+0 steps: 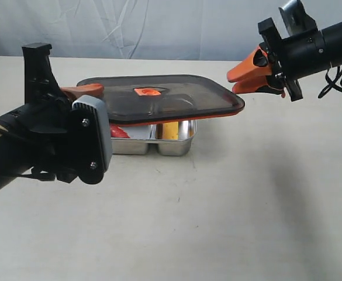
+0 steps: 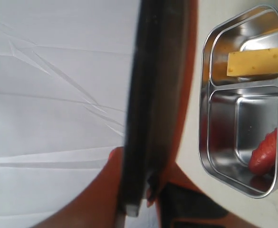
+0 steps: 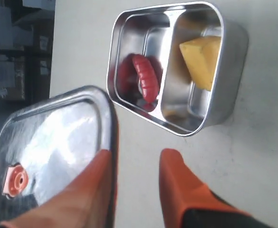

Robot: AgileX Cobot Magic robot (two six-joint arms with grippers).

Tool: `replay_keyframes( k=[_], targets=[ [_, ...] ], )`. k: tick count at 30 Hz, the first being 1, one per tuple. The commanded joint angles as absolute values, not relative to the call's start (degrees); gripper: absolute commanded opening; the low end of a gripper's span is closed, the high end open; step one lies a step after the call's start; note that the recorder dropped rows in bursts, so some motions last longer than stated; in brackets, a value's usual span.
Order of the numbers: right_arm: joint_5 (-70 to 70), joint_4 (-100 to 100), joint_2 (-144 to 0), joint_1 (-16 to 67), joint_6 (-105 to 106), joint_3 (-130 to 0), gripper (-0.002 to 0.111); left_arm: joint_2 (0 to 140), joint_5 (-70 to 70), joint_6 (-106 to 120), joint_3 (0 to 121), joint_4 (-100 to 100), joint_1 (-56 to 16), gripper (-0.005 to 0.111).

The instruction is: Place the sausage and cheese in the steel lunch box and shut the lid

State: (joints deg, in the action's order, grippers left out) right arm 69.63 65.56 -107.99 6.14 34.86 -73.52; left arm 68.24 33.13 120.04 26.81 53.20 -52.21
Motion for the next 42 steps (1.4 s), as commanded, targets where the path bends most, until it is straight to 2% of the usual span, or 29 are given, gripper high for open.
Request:
replay_keyframes(
  k=[1, 7, 9, 12, 13, 17, 21, 24, 25, 28, 31, 42],
  targets=[
    [70.0, 58.5, -104.3, 8.8, 37.9, -73.8, 0.033, 69.0, 33.1, 120.7, 26.9, 54.1, -52.7, 0.0],
    [70.0, 56.6, -92.8, 9.4, 52.8, -71.5, 0.03, 69.0, 35.6, 120.7, 26.9, 55.0, -52.7, 0.0],
    [70.0, 56.0, -87.7, 9.6, 54.0, -70.0, 0.023, 69.0, 35.7, 120.5, 26.9, 55.6, -52.7, 0.0],
    [65.7, 51.3, -78.2, 12.3, 55.6, -65.6, 0.003, 69.0, 36.4, 120.4, 26.9, 55.9, -52.7, 0.0],
    [61.2, 48.5, -75.0, 14.1, 55.7, -63.3, -0.001, 69.0, 36.9, 120.4, 26.9, 56.0, -52.7, 0.0],
    [45.4, 37.0, -63.5, 24.4, 57.4, -53.3, -0.001, 69.0, 38.5, 120.4, 26.9, 57.2, -52.7, 0.0],
    [35.1, 31.4, -55.7, 35.6, 63.3, -42.7, -0.001, 69.0, 38.5, 118.0, 26.9, 57.5, -52.7, 0.0],
    [26.9, 24.7, -53.7, 42.2, 61.7, -35.3, 0.005, 69.0, 38.3, 112.7, 26.9, 56.2, -52.7, 0.0],
    [22.7, 22.3, -53.6, 44.3, 59.4, -32.8, 0.011, 69.0, 37.9, 110.4, 26.9, 55.2, -52.7, 0.0],
    [13.5, 14.6, -53.6, 47.0, 52.7, -30.0, 0.026, 69.0, 34.5, 109.5, 26.9, 54.5, -52.7, 0.0],
    [8.3, 13.1, -53.6, 48.0, 50.4, -30.0, 0.033, 69.0, 32.7, 109.5, 26.9, 54.3, -52.7, 0.0],
    [7.9, 1.7, -53.6, 48.0, 50.8, -30.1, 0.035, 69.0, 32.9, 109.5, 26.9, 54.1, -52.7, 0.0]
  ],
)
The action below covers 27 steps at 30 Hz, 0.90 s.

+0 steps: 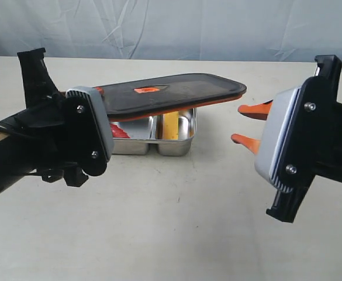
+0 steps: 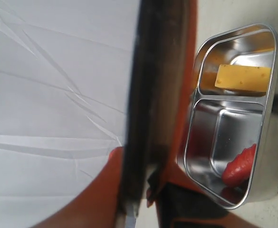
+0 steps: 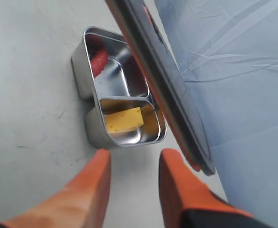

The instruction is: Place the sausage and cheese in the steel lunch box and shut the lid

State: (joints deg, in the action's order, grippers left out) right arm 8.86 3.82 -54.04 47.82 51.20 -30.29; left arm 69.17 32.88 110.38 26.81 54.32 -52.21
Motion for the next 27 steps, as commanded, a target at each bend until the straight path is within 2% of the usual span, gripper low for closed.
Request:
replay_keyframes(
  k=[1, 7, 13, 16, 19, 23, 24, 26, 27],
  targets=[
    [7.5, 1.6, -53.6, 48.0, 50.8, -30.1, 0.035, 69.0, 32.7, 109.5, 26.9, 54.1, -52.7, 0.0],
    [7.2, 1.6, -53.6, 48.0, 50.8, -31.4, 0.035, 69.0, 31.9, 109.7, 26.9, 54.1, -52.7, 0.0],
    [8.1, 2.1, -54.6, 48.0, 50.8, -33.0, 0.052, 69.0, 31.9, 109.7, 26.9, 53.9, -52.7, 0.0],
    [9.9, 1.6, -58.0, 48.0, 50.8, -33.0, 0.052, 69.0, 31.1, 109.6, 26.9, 53.2, -52.7, 0.0],
    [2.6, -0.9, -62.6, 48.0, 50.8, -33.1, 0.052, 69.0, 29.5, 109.6, 26.9, 52.9, -52.7, 0.0],
    [2.2, -1.0, -68.0, 48.0, 50.8, -36.3, 0.052, 69.0, 29.2, 109.5, 26.9, 52.9, -52.7, 0.0],
    [1.6, -1.0, -69.9, 48.0, 50.8, -37.2, 0.05, 69.0, 28.2, 109.5, 26.9, 52.9, -52.7, 0.0],
    [1.0, -1.0, -73.0, 48.0, 50.8, -39.5, 0.038, 69.0, 27.8, 109.5, 26.9, 53.0, -52.7, 0.0],
    [1.8, -0.7, -74.8, 48.0, 50.8, -41.0, 0.021, 69.0, 27.8, 109.3, 26.9, 53.5, -52.7, 0.0]
  ],
)
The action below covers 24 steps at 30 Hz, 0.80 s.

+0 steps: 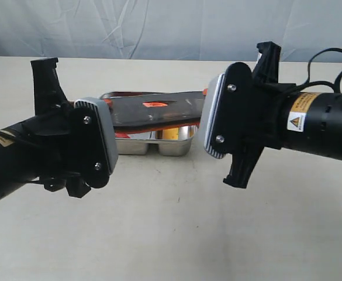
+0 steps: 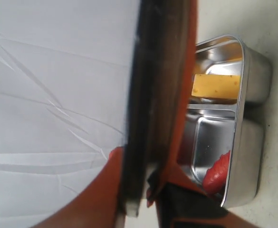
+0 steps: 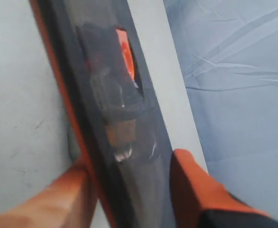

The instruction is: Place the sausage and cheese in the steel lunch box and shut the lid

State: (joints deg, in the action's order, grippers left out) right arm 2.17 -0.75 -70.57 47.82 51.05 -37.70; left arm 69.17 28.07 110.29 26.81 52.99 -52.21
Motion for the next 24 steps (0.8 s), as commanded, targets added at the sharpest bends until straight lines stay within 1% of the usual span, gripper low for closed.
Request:
replay_keyframes(
  k=[1, 2, 5, 8, 9, 11, 12, 13, 16, 18, 21, 24],
  targets=[
    [2.8, -0.4, -75.4, 48.0, 50.8, -41.7, 0.01, 69.0, 27.8, 109.2, 26.9, 54.1, -52.7, 0.0],
    [4.5, 0.7, -76.0, 48.0, 50.8, -42.9, 0.0, 69.0, 27.8, 109.0, 26.9, 55.0, -52.7, 0.0],
    [4.6, 0.7, -76.2, 48.7, 50.8, -43.7, 0.0, 69.0, 28.5, 107.4, 26.9, 55.0, -52.7, 0.0],
    [-1.3, 0.0, -76.7, 52.2, 50.8, -43.7, -0.001, 69.0, 29.3, 106.5, 26.9, 56.7, -52.7, 0.0],
    [-2.2, 0.0, -77.4, 53.1, 50.9, -44.1, -0.001, 69.0, 29.7, 106.5, 26.9, 60.6, -52.7, 0.0],
    [2.6, 0.0, -79.6, 53.3, 50.9, -46.2, -0.001, 69.0, 29.7, 106.5, 26.9, 65.2, -52.7, 0.001],
    [3.5, 0.0, -80.4, 53.3, 50.9, -47.0, -0.001, 69.0, 29.7, 106.5, 26.9, 66.2, -52.7, 0.005],
    [3.3, 0.0, -81.6, 53.3, 50.9, -48.0, -0.001, 69.0, 29.6, 106.5, 26.9, 67.1, -52.7, 0.013],
    [2.9, 0.0, -83.2, 53.3, 50.9, -50.0, -0.001, 69.0, 29.8, 103.8, 26.9, 67.6, -52.7, 0.035],
    [4.4, 0.0, -84.2, 53.3, 50.9, -51.8, -0.001, 69.0, 30.7, 100.5, 26.9, 68.1, -52.7, 0.047],
    [5.8, -2.0, -85.1, 53.3, 50.9, -54.0, -0.001, 69.0, 31.9, 97.3, 26.9, 73.8, -52.7, 0.056],
    [5.9, -4.0, -85.4, 53.3, 50.9, -55.7, -0.001, 69.0, 31.9, 97.4, 26.9, 79.4, -52.7, 0.056]
  ],
)
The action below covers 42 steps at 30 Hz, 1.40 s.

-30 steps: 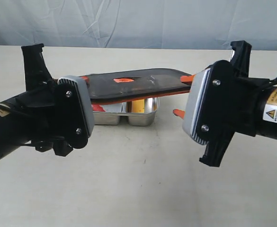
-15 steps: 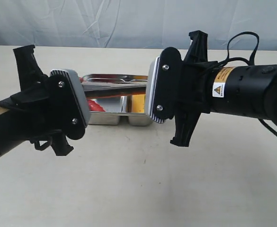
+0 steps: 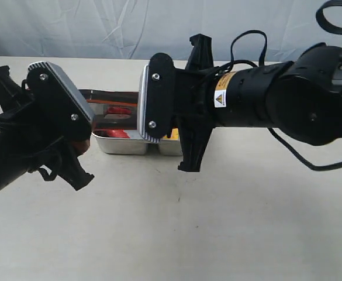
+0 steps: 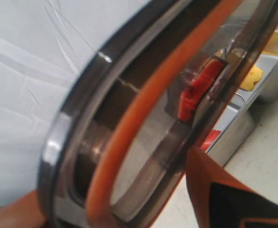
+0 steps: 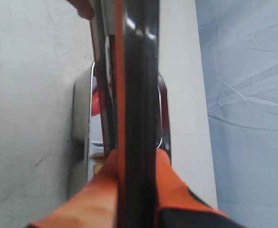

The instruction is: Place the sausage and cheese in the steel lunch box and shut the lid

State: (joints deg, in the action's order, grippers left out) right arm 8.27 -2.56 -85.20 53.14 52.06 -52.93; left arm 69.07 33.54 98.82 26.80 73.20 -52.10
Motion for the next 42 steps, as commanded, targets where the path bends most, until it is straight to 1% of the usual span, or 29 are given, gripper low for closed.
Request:
replay_keyframes(
  k=[1, 5, 7, 10, 11, 12, 14, 18, 20, 23, 26, 28, 30, 32, 35, 39, 42],
  targets=[
    [6.2, -4.6, -85.4, 53.3, 50.9, -56.2, -0.001, 69.0, 31.9, 97.5, 26.9, 80.2, -52.7, 0.056],
    [10.2, -11.0, -85.5, 53.3, 48.1, -58.5, -0.001, 69.0, 32.0, 97.5, 26.9, 83.2, -52.7, 0.056],
    [12.5, -19.1, -85.5, 53.3, 40.0, -59.1, -0.001, 69.0, 31.8, 97.5, 26.9, 85.3, -52.7, 0.056],
    [18.4, -43.6, -85.9, 53.3, 17.1, -60.1, -0.001, 69.0, 31.2, 97.5, 26.9, 87.7, -52.7, 0.056],
    [22.4, -53.6, -86.4, 53.4, 4.3, -60.4, -0.001, 69.0, 31.0, 97.5, 26.9, 88.5, -52.7, 0.056],
    [24.9, -62.7, -86.8, 53.8, -4.1, -60.6, -0.001, 69.0, 30.9, 97.5, 26.9, 88.9, -52.7, 0.056],
    [29.1, -74.4, -87.8, 54.9, -19.2, -60.6, -0.001, 69.0, 30.5, 97.5, 26.9, 89.3, -52.7, 0.056],
    [24.1, -76.1, -89.3, 56.7, -21.6, -60.6, -0.001, 69.0, 30.5, 97.5, 26.9, 89.3, -52.7, 0.056],
    [23.9, -76.3, -90.1, 57.6, -21.6, -60.6, -0.001, 69.0, 30.8, 97.5, 26.9, 89.3, -52.7, 0.056],
    [28.2, -77.4, -91.8, 58.6, -21.6, -60.6, -0.001, 69.0, 33.5, 97.5, 26.9, 92.2, -52.7, 0.054],
    [32.4, -80.1, -93.8, 59.5, -21.7, -60.6, -0.001, 68.6, 36.5, 97.5, 26.9, 96.5, -52.7, 0.046],
    [32.7, -83.3, -95.2, 60.0, -25.1, -60.6, -0.001, 67.8, 37.1, 97.5, 26.9, 98.3, -52.7, 0.042],
    [34.3, -87.9, -97.0, 60.5, -31.1, -60.6, -0.001, 66.8, 38.2, 97.4, 26.9, 99.9, -52.7, 0.042],
    [38.6, -93.3, -99.5, 61.5, -35.9, -60.6, -0.001, 65.6, 39.8, 97.2, 26.9, 99.9, -52.7, 0.042],
    [42.1, -99.9, -103.1, 63.3, -39.0, -60.6, -0.001, 63.2, 41.9, 93.3, 25.9, 99.9, -52.7, 0.042],
    [42.9, -99.9, -107.2, 64.4, -43.4, -60.8, -0.001, 58.9, 42.7, 89.7, 23.5, 99.9, -52.6, 0.041],
    [48.7, -99.9, -110.5, 64.6, -45.2, -60.8, -0.001, 55.8, 43.7, 85.8, 21.3, 99.9, -52.6, 0.041]
  ],
)
